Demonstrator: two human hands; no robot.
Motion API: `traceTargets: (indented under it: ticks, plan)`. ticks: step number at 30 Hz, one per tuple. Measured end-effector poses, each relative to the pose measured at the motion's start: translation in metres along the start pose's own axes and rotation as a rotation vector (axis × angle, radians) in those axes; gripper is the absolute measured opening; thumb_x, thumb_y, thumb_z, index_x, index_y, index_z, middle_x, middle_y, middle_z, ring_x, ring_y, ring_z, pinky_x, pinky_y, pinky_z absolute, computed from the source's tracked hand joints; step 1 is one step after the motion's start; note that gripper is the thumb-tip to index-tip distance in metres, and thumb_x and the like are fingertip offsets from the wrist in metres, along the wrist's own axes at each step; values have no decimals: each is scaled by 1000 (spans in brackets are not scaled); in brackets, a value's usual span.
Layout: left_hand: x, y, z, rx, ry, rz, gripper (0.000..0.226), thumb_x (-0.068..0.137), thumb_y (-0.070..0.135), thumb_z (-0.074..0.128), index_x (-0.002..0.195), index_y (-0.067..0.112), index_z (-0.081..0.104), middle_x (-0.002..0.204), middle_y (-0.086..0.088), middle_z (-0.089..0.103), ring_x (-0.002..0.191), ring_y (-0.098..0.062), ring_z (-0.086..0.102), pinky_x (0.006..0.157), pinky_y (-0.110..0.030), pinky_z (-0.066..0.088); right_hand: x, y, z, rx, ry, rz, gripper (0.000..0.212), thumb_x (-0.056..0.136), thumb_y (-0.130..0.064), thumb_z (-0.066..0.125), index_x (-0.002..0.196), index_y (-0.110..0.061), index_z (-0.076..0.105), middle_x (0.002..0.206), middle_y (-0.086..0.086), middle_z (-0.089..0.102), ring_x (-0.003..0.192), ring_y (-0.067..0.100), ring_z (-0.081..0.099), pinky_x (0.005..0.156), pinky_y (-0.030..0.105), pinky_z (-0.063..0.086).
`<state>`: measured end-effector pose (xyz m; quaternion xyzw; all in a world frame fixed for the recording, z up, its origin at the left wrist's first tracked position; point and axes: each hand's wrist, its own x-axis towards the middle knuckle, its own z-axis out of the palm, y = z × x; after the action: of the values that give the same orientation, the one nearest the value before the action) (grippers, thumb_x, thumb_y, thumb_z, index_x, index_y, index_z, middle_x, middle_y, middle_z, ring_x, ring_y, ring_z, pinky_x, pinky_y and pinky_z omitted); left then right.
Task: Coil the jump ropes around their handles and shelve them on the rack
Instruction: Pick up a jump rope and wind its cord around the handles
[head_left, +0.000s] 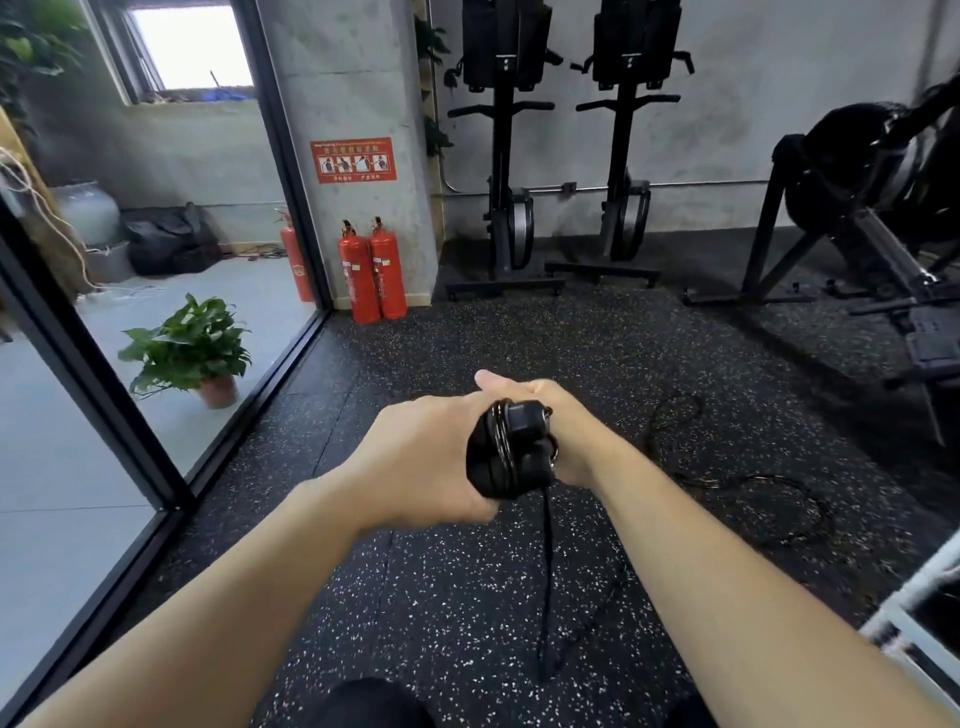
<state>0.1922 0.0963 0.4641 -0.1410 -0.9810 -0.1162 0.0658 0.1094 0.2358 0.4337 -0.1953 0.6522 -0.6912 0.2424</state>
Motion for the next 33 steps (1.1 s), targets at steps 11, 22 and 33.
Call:
traceTargets:
  ticks: [11, 22, 33]
  plan:
    - [36, -28, 67, -414, -18, -444, 41, 48, 37, 74, 82, 23, 56, 75, 5, 66, 73, -20, 67, 70, -40, 58, 6, 77, -4, -21, 329, -55, 36, 97, 2, 42, 70, -9, 63, 57, -3, 62, 51, 6, 48, 47, 18, 38]
    - [63, -42, 126, -452, -66, -598, 38, 56, 38, 80, 79, 23, 54, 74, 7, 65, 70, -15, 63, 60, -28, 45, 14, 112, -28, -136, 253, 31, 35, 87, -35, 68, 77, -1, 68, 54, -3, 46, 46, 7, 33, 44, 20, 26]
    - [75, -47, 123, -778, -204, -478, 45, 59, 22, 88, 95, 18, 61, 76, 6, 69, 64, -9, 64, 65, -32, 55, 19, 111, -46, -184, 240, 26, 50, 75, -59, 61, 88, -11, 71, 94, 20, 70, 74, 22, 59, 80, 55, 51]
